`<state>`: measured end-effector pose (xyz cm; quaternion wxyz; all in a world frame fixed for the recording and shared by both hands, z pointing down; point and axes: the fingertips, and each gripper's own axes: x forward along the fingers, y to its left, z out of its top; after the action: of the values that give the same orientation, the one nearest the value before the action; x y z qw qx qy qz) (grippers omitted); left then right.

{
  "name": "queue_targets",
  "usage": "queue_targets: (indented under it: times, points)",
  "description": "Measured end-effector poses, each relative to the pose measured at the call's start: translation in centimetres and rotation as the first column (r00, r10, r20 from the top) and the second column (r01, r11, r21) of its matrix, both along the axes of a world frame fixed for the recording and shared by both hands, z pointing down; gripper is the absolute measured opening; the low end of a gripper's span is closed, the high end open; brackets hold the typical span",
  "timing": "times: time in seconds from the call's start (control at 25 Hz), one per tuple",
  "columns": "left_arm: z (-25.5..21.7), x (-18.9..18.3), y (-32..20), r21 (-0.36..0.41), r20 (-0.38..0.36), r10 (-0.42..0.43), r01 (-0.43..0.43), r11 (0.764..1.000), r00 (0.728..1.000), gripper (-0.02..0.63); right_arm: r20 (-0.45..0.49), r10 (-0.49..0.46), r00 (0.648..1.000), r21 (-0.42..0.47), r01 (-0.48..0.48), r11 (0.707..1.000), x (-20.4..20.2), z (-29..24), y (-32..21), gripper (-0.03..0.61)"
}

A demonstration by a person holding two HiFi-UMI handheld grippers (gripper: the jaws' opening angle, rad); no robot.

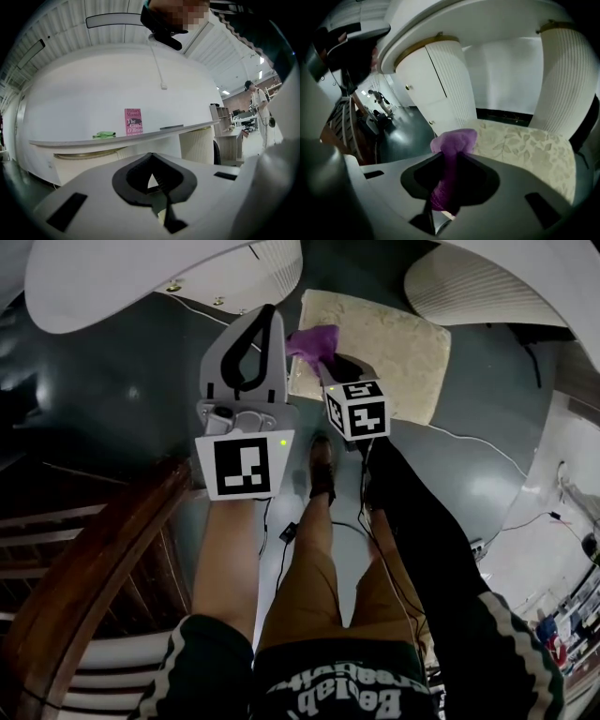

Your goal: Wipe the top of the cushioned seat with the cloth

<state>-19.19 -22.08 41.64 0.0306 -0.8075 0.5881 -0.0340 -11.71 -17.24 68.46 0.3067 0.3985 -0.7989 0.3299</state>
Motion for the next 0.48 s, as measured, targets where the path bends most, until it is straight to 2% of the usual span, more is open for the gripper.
queue_targets:
  times: [0.24, 0.32, 0.48]
  points:
    - [-0.2, 1.4, 0.1, 0.004, 0.021, 0.03, -0.03, 1.0, 0.999, 0.014, -0.045, 0.033, 0.998, 0.006, -0.033, 0.999, 2.8, 0.3, 0.0, 0.104]
    - [-0.2, 2.5, 0.2, 0.003, 0.045, 0.049, -0.05, 0.999, 0.998, 0.014, -0.071, 0.05, 0.996, 0.01, -0.05, 0.999, 4.9, 0.5, 0.4, 0.104]
    - [-0.9, 4.9, 0.2, 0.014, 0.039, 0.069, -0.07, 0.997, 0.997, 0.014, -0.121, 0.096, 0.988, 0.002, -0.096, 0.995, 10.5, 1.1, 1.7, 0.104]
